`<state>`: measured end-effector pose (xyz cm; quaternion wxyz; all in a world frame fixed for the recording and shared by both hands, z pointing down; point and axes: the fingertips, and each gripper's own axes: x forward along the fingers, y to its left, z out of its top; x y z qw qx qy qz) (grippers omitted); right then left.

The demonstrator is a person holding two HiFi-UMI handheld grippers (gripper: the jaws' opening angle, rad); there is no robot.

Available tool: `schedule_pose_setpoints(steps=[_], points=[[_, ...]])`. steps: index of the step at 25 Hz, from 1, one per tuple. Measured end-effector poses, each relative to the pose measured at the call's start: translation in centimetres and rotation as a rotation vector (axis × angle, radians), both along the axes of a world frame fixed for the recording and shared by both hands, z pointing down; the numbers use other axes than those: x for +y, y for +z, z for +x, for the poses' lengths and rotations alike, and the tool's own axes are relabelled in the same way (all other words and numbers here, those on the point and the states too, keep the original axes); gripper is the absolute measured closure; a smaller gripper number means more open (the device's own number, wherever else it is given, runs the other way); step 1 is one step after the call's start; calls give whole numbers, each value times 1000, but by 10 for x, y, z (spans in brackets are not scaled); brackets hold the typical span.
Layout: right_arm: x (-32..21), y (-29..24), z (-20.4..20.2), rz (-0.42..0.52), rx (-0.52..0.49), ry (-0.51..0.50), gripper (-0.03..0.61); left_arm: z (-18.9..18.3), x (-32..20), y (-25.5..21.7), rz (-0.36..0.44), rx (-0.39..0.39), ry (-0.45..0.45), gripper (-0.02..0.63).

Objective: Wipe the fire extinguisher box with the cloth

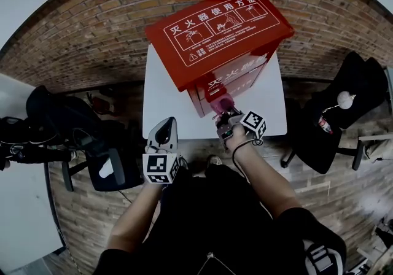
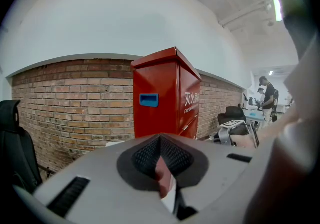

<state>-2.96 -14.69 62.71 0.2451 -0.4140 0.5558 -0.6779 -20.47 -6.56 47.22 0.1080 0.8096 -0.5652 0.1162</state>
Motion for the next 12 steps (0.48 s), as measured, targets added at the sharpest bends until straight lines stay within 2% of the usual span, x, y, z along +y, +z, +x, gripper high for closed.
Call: schedule_pose_setpoints(steps=[12], points=[[1,-39,-3,35,-25,-14,471,1,0,-2,5,10,-5,586]])
